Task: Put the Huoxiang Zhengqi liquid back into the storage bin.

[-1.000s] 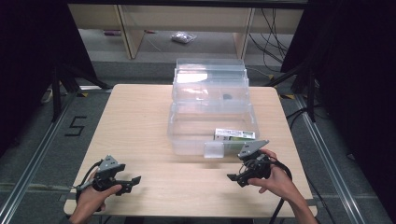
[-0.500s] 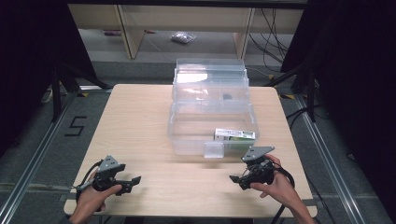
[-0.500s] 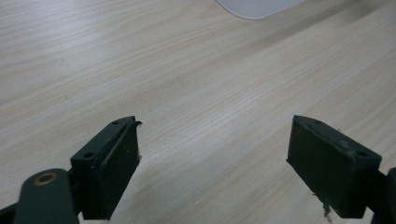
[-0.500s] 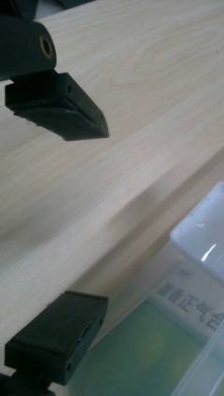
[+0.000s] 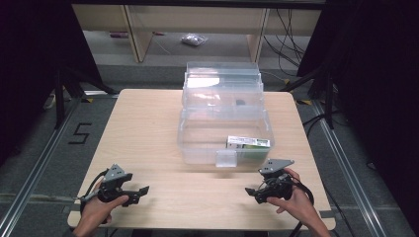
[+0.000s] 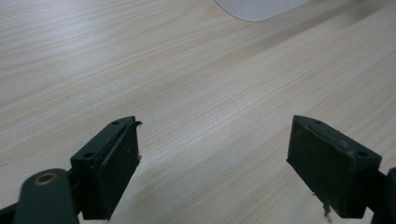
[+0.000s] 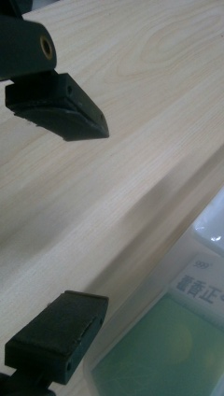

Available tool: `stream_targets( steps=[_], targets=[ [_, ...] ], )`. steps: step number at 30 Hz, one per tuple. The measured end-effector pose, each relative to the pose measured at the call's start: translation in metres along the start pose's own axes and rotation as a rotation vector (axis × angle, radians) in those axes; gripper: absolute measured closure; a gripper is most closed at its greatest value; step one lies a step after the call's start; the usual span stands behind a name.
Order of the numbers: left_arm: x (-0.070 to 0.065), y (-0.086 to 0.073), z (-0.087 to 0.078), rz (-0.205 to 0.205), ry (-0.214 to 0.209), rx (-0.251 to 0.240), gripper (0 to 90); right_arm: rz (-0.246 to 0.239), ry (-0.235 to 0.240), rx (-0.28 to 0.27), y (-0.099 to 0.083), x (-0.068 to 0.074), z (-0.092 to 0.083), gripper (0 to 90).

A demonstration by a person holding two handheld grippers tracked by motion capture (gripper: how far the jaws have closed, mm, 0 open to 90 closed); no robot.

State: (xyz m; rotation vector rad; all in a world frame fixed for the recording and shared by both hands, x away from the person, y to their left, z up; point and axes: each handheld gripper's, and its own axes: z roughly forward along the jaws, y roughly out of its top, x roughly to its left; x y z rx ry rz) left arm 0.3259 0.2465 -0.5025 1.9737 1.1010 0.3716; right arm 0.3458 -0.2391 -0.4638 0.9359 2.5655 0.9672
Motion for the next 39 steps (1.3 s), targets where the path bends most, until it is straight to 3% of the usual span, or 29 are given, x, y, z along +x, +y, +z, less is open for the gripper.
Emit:
stream_targets(
  steps=[2,3,5,6,9,13,14,17,18,19,21,25,26,28,31,32,33,36,37,38,39],
  targets=[
    [0.0,0.0,0.0,-0.001,-0.001,0.001,16.0,0.004,0.005,-0.002,-0.001,0.0,0.0,17.1],
    [0.002,0.0,-0.001,0.028,0.0,0.026,16.0,0.002,-0.003,0.002,-0.003,0.001,0.0,17.1],
    [0.002,0.0,-0.001,0.027,0.0,0.026,16.0,-0.001,-0.008,0.007,-0.004,0.001,0.001,17.1],
    [0.001,0.0,-0.002,0.028,-0.001,0.026,16.0,0.023,-0.021,0.017,-0.006,0.002,0.002,17.3],
    [0.002,0.0,-0.002,0.028,-0.001,0.026,16.0,0.011,-0.015,0.005,-0.007,0.0,0.004,17.3],
    [0.001,0.001,-0.002,0.024,-0.001,0.027,16.0,0.05,-0.026,-0.007,-0.01,0.004,0.003,17.3],
    [0.001,0.001,-0.002,0.023,0.0,0.028,16.0,0.025,-0.013,-0.005,-0.01,0.002,0.002,17.3],
    [0.001,0.001,-0.003,0.026,-0.005,0.036,16.0,0.068,-0.044,-0.004,-0.013,0.006,0.001,17.3],
    [0.001,0.001,-0.003,0.026,-0.005,0.036,16.0,0.05,-0.036,0.0,-0.014,0.005,0.0,17.3],
    [0.001,0.001,-0.002,0.026,0.0,0.033,16.0,0.071,-0.044,0.009,-0.014,0.006,-0.001,17.3],
    [0.001,0.001,-0.003,0.029,-0.004,0.034,16.0,0.064,-0.052,-0.015,-0.017,0.008,0.0,17.3],
    [0.001,0.001,-0.003,0.032,-0.004,0.034,16.0,0.07,-0.047,0.002,-0.018,0.01,-0.004,17.3],
    [0.0,0.001,-0.002,0.026,-0.003,0.027,16.0,0.069,-0.055,-0.019,-0.02,0.012,-0.003,17.3],
    [0.001,0.001,-0.003,0.029,-0.003,0.037,16.0,0.074,-0.043,-0.003,-0.021,0.012,-0.005,17.3],
    [-0.002,0.001,-0.001,-0.002,-0.005,0.008,16.0,0.073,-0.046,-0.004,-0.022,0.012,-0.006,17.3],
    [0.001,0.002,-0.003,0.032,-0.004,0.039,16.0,0.06,-0.043,-0.007,-0.023,0.012,-0.006,17.3],
    [0.001,0.002,-0.003,0.032,-0.004,0.039,16.0,0.06,-0.043,-0.007,-0.023,0.012,-0.006,17.3],
    [0.0,0.001,-0.003,0.03,-0.003,0.037,16.0,0.087,-0.057,-0.029,-0.026,0.015,-0.007,17.3],
    [-0.002,0.0,0.0,-0.001,-0.007,-0.003,16.0,0.09,-0.054,-0.009,-0.027,0.015,-0.009,17.3],
    [-0.002,0.001,-0.001,0.0,-0.006,0.0,16.0,0.071,-0.055,-0.012,-0.028,0.013,-0.01,17.3],
    [-0.002,0.001,-0.001,-0.001,-0.006,-0.001,16.0,0.087,-0.045,-0.005,-0.029,0.014,-0.011,17.3]
  ],
)
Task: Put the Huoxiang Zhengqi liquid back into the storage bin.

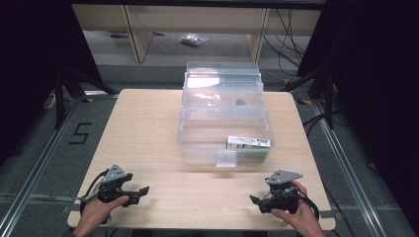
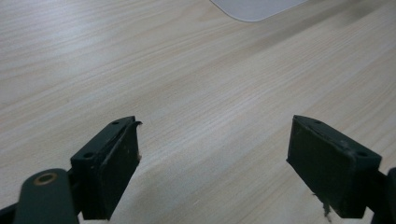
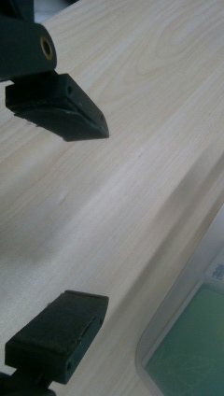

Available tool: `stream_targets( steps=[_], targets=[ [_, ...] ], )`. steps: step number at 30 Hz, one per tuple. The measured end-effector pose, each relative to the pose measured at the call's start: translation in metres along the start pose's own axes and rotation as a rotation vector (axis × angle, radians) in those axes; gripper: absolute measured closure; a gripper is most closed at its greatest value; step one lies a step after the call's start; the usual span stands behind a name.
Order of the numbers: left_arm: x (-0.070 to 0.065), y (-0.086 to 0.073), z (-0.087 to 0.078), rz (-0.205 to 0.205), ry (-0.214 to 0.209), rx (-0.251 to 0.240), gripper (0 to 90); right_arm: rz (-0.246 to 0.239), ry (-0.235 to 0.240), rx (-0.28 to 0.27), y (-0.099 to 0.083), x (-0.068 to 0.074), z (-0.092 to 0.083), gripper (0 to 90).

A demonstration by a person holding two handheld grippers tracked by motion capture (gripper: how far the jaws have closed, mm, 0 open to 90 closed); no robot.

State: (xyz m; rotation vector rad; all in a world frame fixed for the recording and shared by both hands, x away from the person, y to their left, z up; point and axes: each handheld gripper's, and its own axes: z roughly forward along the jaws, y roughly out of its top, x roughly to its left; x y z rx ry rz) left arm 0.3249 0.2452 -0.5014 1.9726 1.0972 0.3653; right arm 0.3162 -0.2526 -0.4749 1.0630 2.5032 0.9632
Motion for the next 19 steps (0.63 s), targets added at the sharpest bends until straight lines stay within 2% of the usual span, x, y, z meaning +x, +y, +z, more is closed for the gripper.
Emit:
stream_targets(
  steps=[1,2,3,7,11,14,15,16,17,19],
  targets=[
    [-0.0001,0.0005,-0.0003,-0.002,0.002,0.007,16.0,-0.017,-0.008,-0.013,-0.0008,-0.0003,-0.0004,17.2],
    [0.0,0.0005,-0.0005,-0.001,0.001,0.009,16.0,0.025,-0.007,-0.012,-0.0023,0.0026,-0.001,17.2],
    [0.0011,0.0007,-0.0013,0.014,0.004,0.022,16.0,0.016,-0.01,-0.01,-0.0026,0.0011,-0.0023,17.3],
    [0.0002,-0.0001,0.0004,0.001,-0.002,-0.003,16.0,0.017,-0.002,-0.01,-0.0053,0.0006,-0.0031,17.2],
    [0.0005,0.0,-0.0002,0.007,0.0,0.006,16.0,0.011,-0.01,-0.007,-0.0074,-0.0009,-0.0029,17.2],
    [0.0005,-0.0002,0.0004,0.006,-0.001,0.002,16.0,0.051,-0.016,0.0,-0.0083,-0.0004,-0.0039,17.2],
    [0.0005,-0.0002,0.0004,0.006,-0.001,0.002,16.0,0.051,-0.016,0.0,-0.0083,-0.0004,-0.0039,17.2],
    [0.0,-0.0003,0.0009,0.001,-0.001,-0.003,16.0,0.023,-0.022,-0.008,-0.008,-0.0035,-0.0041,17.2],
    [0.0004,-0.0003,0.0006,0.007,-0.002,0.003,15.9,0.04,-0.022,-0.005,-0.0084,-0.0037,-0.0042,17.2],
    [0.0001,-0.0003,0.0009,0.003,-0.002,0.001,16.0,0.036,-0.024,-0.005,-0.0086,-0.0048,-0.0038,17.2]
  ],
)
